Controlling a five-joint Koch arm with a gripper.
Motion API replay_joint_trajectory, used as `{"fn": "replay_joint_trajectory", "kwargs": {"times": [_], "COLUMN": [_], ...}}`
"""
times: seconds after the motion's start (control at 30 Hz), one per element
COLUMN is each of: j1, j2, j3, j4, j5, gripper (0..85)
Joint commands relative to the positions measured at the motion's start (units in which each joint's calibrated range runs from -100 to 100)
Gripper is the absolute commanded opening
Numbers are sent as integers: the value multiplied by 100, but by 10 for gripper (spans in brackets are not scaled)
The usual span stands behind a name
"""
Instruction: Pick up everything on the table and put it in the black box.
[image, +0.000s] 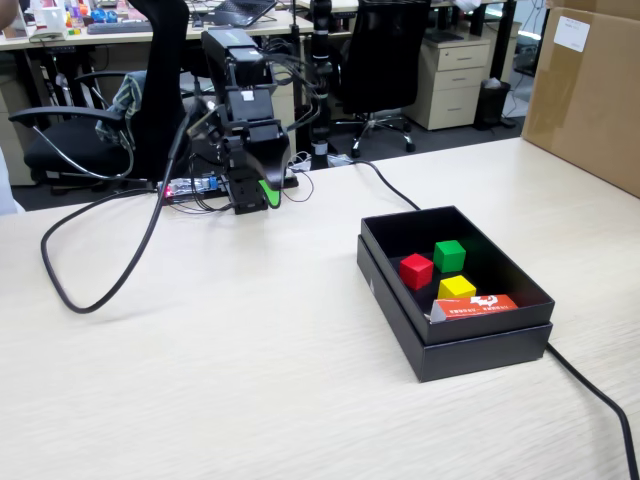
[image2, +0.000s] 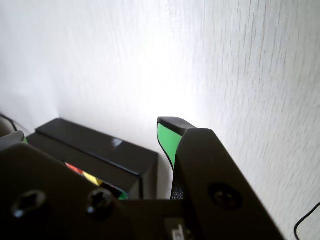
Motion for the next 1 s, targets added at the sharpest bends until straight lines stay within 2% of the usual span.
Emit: {"fn": "replay_joint_trajectory", "kwargs": {"times": [0.0,0.3,0.77,0.97], "j1": [-39,-59,-151,-161], "j2": [-612,-922,-945,-945], "j3": [-408,-1949,-4696,-5095], "j4": [778,1720,4458,4614], "j5": [-93,-127,-664,-684], "gripper": [516,540,537,485]}}
